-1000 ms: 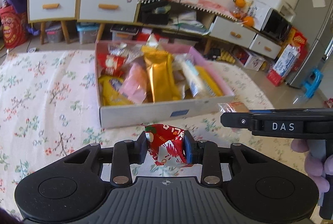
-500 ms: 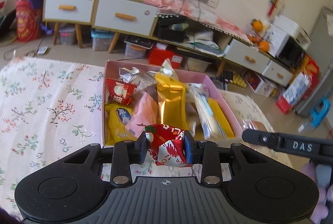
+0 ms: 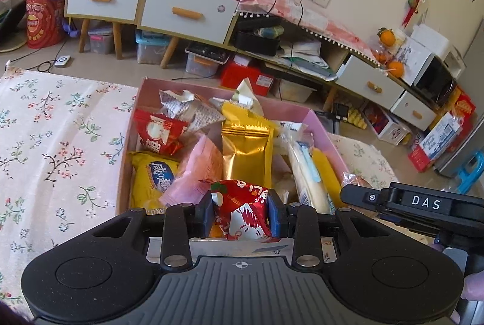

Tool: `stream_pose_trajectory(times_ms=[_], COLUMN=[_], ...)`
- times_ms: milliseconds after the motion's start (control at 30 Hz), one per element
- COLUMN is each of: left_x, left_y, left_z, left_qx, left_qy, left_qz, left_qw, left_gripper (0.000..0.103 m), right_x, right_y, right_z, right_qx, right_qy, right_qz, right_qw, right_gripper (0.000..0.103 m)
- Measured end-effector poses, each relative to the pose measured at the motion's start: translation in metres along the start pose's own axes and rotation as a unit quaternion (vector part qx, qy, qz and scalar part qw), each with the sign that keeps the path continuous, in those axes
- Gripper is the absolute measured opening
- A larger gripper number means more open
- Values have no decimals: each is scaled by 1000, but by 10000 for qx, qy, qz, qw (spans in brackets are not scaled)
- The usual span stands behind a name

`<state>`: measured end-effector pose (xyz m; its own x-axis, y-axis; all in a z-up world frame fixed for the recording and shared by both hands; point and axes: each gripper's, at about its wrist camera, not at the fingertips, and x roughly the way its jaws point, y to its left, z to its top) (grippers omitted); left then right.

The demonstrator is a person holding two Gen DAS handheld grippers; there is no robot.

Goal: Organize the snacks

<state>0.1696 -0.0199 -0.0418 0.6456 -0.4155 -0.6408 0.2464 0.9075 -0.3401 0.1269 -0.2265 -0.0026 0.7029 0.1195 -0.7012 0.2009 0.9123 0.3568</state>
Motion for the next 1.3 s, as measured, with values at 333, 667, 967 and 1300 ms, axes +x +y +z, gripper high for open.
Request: stream_pose_trajectory(times_ms=[333, 667, 967, 1300], left_x=[-4, -28, -56, -93], left_y=[-8, -13, -15, -28], left_z=[-3, -7, -27, -43], left_qx=[232, 515, 869, 1035], left_qy=[-92, 117, 323, 358], left_qz=[49, 308, 659, 894], left_qw=[9997, 9981, 9935, 9900], left_gripper=[64, 79, 91, 100], right_x=[-11, -35, -59, -81], right_y=[-1, -6, -18, -3], right_z=[1, -2, -14, -34], right_qx=[45, -204, -355, -792], right_qy=[-135, -225, -169, -26], right_qz=[163, -44, -305, -645], right_qw=[9998, 9995, 9988, 9948], right_gripper=[67, 83, 90, 94])
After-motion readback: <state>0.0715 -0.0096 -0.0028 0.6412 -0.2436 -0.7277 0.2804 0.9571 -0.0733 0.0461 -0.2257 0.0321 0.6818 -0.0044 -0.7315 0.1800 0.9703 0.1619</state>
